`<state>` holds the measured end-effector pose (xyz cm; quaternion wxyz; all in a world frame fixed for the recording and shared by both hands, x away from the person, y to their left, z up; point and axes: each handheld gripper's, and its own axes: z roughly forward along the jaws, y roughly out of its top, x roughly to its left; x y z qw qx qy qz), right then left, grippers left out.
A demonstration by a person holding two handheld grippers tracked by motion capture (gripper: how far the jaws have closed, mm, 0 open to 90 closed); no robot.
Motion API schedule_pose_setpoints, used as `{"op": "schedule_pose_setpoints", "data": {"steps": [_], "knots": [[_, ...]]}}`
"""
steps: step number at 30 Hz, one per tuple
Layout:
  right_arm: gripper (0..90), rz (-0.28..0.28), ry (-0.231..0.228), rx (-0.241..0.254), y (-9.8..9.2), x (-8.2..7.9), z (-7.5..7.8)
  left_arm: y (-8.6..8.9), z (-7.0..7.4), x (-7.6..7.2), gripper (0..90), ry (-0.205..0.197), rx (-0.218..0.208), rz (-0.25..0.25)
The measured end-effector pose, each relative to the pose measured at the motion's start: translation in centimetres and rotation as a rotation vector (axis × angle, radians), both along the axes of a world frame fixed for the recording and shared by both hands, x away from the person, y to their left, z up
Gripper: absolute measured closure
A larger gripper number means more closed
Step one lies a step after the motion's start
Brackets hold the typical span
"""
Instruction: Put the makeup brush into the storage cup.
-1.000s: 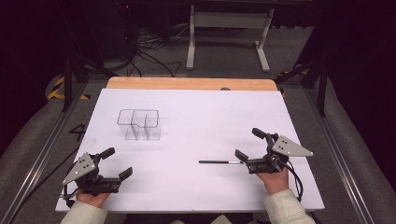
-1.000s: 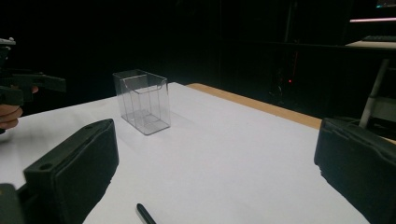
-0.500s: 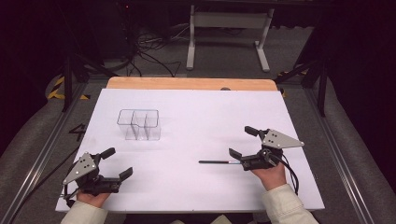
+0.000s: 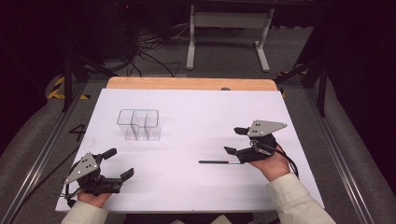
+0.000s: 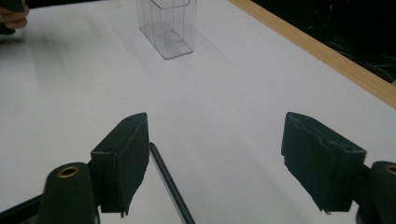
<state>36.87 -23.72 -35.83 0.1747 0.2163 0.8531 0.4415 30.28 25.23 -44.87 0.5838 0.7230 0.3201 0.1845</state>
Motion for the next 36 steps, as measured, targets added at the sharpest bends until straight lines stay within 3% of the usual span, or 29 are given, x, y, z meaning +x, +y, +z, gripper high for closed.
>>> {"op": "schedule_pose_setpoints", "data": {"steps": [10,14,25,30,36], "knots": [[25.0,0.021,0.037,-0.069,0.1,0.8,0.6,-0.2,-0.1,0.1,1.4,0.011,0.012,-0.012],[23.6,0.044,0.072,-0.138,0.6,1.2,0.9,-0.2,-0.1,0.1,1.4,0.014,0.016,-0.016],[13.5,0.078,0.132,-0.261,1.4,1.8,0.6,-0.3,-0.1,0.2,1.5,0.016,0.015,-0.017],[5.9,0.077,0.135,-0.297,1.8,2.0,0.4,-0.3,-0.1,0.2,1.5,0.018,0.016,-0.019],[5.0,0.099,0.165,-0.364,2.3,2.0,-0.1,-0.3,-0.2,0.2,1.5,0.020,0.017,-0.021]]}}
